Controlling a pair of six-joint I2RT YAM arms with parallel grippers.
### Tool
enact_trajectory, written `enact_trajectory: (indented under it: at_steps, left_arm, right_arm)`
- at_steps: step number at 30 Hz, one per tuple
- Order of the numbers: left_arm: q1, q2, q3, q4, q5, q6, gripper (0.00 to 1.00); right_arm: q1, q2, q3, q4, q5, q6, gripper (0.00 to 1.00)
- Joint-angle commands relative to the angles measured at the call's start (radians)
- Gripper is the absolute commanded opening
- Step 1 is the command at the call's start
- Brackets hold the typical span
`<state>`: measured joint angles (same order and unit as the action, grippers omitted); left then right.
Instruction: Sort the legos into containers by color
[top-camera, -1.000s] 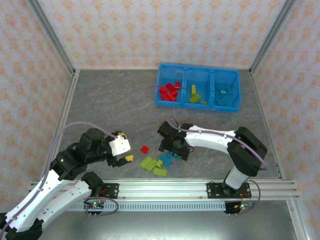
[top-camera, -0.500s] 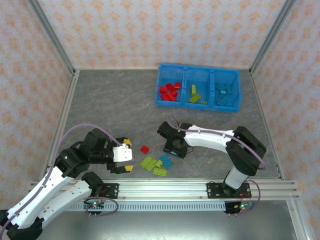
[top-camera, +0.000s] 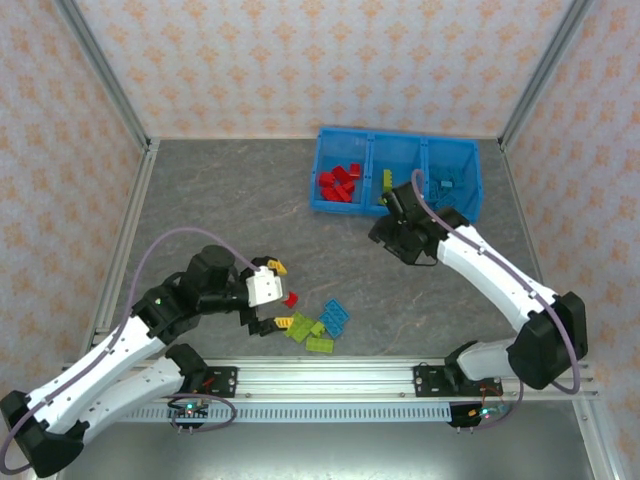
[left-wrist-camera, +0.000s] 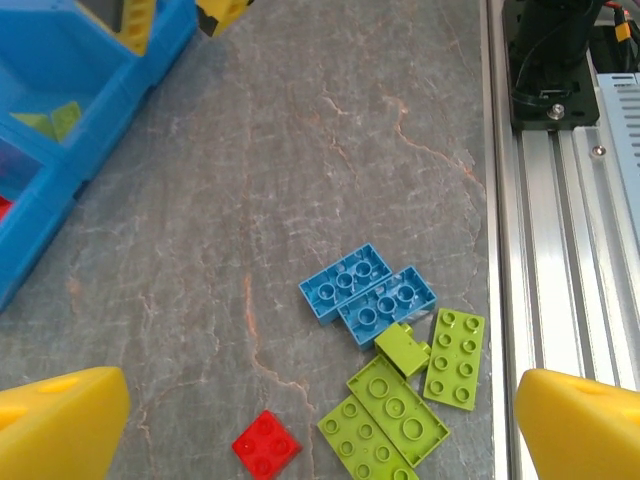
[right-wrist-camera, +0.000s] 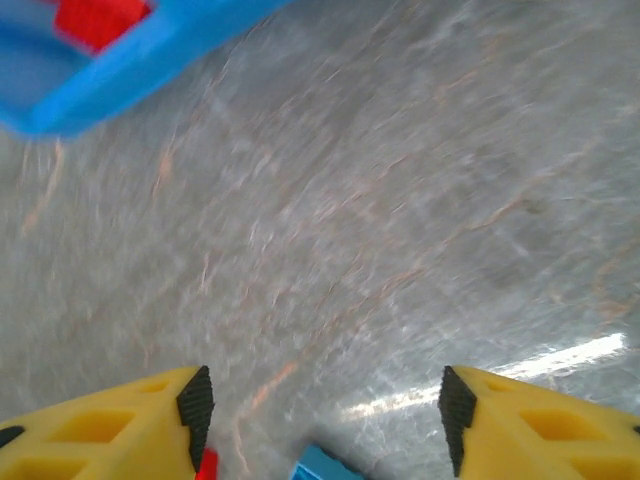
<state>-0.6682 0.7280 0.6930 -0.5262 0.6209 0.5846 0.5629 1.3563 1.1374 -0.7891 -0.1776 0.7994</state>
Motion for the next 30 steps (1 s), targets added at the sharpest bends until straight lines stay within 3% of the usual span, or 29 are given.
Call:
enact_trajectory:
  at_steps: [1,6,10,20,25,30]
  left_arm:
    - [-0.007,0.0,0.034,-0.021,-0.014,0.023,1.0]
    - [-0.006,-0.015,0.022,-0.038,-0.021,0.043,1.0]
    - [-0.006,-0.015,0.02,-0.055,-0.015,0.044,1.0]
    - [-0.006,-0.025,-0.002,-0.065,-0.006,0.043,1.0]
    - [-0.008,-0.046,-0.018,-0.066,-0.011,0.034,1.0]
    - [-0.007,-0.058,-0.036,-0.044,-0.018,0.032,1.0]
  right_arm:
    - [0.15,0.057,0.005,-0.002,-0.108,-0.164,0.68]
    - [0.35,0.179,0.002,0.009,-0.123,-0.142,0.86]
    - [0.418,0.26,0.015,-0.028,-0.027,-0.196,0.98]
    - [0.423,0.426,0.068,0.011,-0.035,-0.262,0.86]
    - [0.423,0.489,0.088,-0.03,0.028,-0.213,0.6]
    - [0.422,0.478,0.062,-0.052,0.087,-0.18,0.51]
